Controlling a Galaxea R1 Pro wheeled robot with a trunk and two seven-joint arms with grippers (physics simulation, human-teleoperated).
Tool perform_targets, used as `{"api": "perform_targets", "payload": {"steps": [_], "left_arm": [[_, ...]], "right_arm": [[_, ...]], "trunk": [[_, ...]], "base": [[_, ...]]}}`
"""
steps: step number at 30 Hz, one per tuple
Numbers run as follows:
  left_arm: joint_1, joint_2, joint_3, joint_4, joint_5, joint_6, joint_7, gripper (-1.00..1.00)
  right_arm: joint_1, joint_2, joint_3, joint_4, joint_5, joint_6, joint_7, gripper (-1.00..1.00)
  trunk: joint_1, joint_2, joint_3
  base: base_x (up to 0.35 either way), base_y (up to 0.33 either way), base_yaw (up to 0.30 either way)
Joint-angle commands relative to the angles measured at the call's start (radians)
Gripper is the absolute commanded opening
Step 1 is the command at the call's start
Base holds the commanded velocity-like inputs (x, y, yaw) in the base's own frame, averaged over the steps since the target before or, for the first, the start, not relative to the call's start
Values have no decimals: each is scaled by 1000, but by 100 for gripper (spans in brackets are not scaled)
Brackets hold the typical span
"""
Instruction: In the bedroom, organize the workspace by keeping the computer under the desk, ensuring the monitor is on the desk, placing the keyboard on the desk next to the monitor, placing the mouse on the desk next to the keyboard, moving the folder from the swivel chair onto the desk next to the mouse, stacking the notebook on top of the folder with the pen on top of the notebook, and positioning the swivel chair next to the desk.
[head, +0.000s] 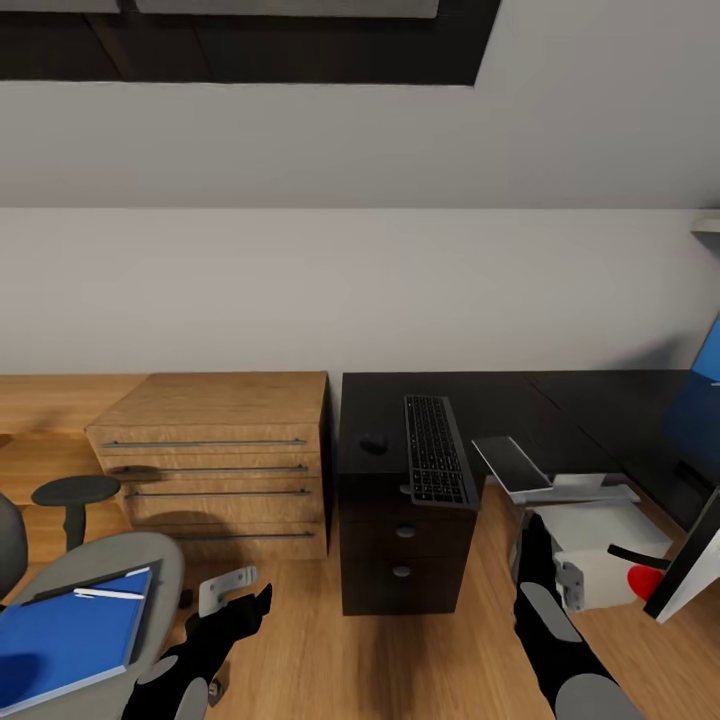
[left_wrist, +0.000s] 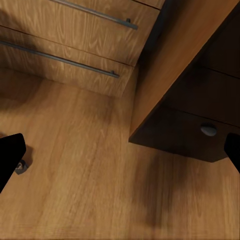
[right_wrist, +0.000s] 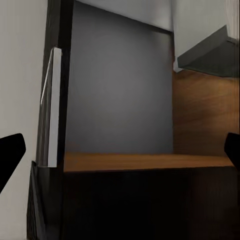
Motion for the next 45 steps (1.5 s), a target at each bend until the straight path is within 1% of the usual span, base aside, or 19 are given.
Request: {"api": "perform_targets", "payload": {"steps": [1, 3, 4, 7, 11, 16, 17, 20, 23, 26, 29, 35, 36, 38, 39, 40, 43, 44, 45], "left_arm": [[-1, 0, -3, 39, 11, 3, 10, 100], [-1, 0, -4, 65, 11, 3, 10, 100], [-1, 0, -4, 85, 11, 2, 10, 100], [-1, 0, -4, 108, 10, 0, 11, 100], [-1, 0, -5, 117, 9, -3, 11, 100], [-1, -1, -6, 140, 10, -7, 14, 100], [-1, -2, -6, 162, 10, -9, 13, 100], [-1, -3, -8, 205, 9, -11, 14, 100], [-1, -4, -13, 282, 9, -25, 14, 100], [-1, -4, -15, 329, 8, -51, 14, 100], [-1, -3, -16, 379, 9, -96, 12, 100], [-1, -3, -17, 485, 8, -208, 9, 100], [-1, -3, -18, 519, 9, -238, 8, 100], [-1, -3, -19, 554, 8, -261, 8, 100], [-1, -3, -20, 588, 8, -276, 8, 100], [-1, -3, -21, 633, 8, -291, 9, 100], [-1, -3, -22, 667, 7, -301, 10, 100], [-1, -3, -22, 689, 7, -310, 11, 100], [-1, -3, -23, 703, 8, -318, 11, 100]], "right_arm": [[-1, -4, -2, 8, -10, 18, -49, 100], [-1, -6, -2, 12, -10, 34, -83, 100], [-1, -7, -1, 17, -10, 52, -116, 100], [-1, -7, 3, 24, -6, 78, -163, 100], [-1, -5, 21, 30, 14, 88, -182, 100], [-1, -3, 73, 89, 59, 91, -192, 100], [-1, -2, 96, 134, 79, 90, -193, 100], [-1, 0, 133, 211, 112, 89, -194, 100], [-1, 11, 196, 318, 176, 82, -195, 100], [-1, 18, 227, 362, 220, 65, -195, 100], [0, 25, 247, 408, 266, 38, -194, 100], [0, 40, 265, 516, 376, -47, -195, 100], [0, 43, 267, 546, 416, -82, -195, 100], [0, 45, 268, 572, 456, -112, -195, 100], [0, 46, 269, 592, 497, -135, -195, 100], [0, 49, 270, 612, 561, -155, -195, 100], [2, 49, 270, 622, 621, -166, -197, 100], [3, 48, 269, 626, 649, -170, -199, 100], [4, 47, 269, 628, 659, -172, -199, 100]], "trunk": [[-4, 7, 2], [-12, 21, 8], [-16, 28, 12], [-27, 49, 21], [-42, 77, 34], [-62, 112, 49], [-65, 119, 52], [-77, 140, 62], [-88, 161, 71], [-100, 182, 81], [-111, 203, 90], [-134, 245, 109], [-138, 252, 112], [-146, 266, 118], [-150, 273, 121], [-154, 280, 124], [-165, 301, 134], [-169, 308, 137], [-173, 315, 140]], "base": [[0, 0, 0], [0, 0, 0], [0, 0, 0], [0, 0, 0], [0, 0, 0], [0, 0, 0], [0, 0, 0], [0, 0, 0], [0, 0, 0], [0, 0, 0], [0, 0, 0], [0, 0, 0], [0, 0, 0], [0, 0, 0], [0, 0, 0], [0, 0, 0], [0, 0, 0], [0, 0, 0], [0, 0, 0]]}}
